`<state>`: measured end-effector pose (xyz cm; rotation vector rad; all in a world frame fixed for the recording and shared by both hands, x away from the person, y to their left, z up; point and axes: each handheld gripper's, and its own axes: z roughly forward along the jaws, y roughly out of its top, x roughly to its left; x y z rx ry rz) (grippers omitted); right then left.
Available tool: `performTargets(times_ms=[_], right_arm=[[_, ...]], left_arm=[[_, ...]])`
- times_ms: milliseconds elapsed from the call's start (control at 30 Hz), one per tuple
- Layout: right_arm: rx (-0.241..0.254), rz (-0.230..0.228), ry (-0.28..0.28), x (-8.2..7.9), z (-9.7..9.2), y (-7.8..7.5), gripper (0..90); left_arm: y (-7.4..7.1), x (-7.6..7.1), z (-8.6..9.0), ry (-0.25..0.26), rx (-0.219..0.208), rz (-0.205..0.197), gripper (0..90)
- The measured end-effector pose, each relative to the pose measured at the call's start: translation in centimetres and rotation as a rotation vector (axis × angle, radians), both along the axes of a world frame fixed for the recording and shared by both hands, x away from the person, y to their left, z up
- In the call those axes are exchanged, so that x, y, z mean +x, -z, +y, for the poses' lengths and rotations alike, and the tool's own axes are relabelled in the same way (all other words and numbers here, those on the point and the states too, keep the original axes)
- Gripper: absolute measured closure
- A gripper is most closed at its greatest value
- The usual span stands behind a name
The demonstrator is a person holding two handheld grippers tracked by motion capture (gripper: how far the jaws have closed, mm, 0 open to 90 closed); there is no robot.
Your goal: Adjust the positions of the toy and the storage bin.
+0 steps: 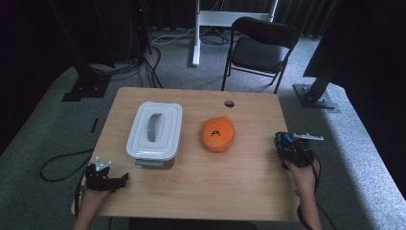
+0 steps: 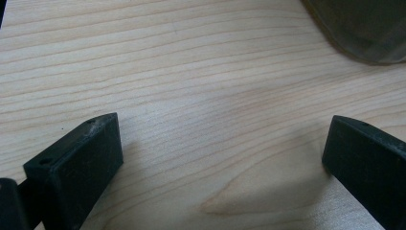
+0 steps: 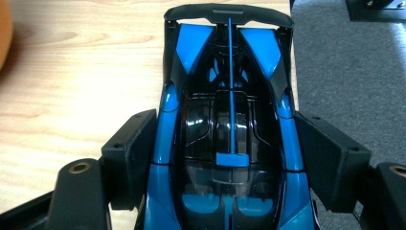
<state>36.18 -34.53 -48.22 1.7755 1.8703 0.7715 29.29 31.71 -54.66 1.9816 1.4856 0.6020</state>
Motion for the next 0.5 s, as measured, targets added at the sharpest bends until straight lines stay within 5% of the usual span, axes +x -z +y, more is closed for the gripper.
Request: performTargets(times_ms=[500], right_arm=[[-0.014, 0.026, -0.013, -2.7, -0.8, 1.2, 26.2]], left_arm=[[0.0, 0.0, 0.0, 0.000, 0.000, 0.000, 0.5]])
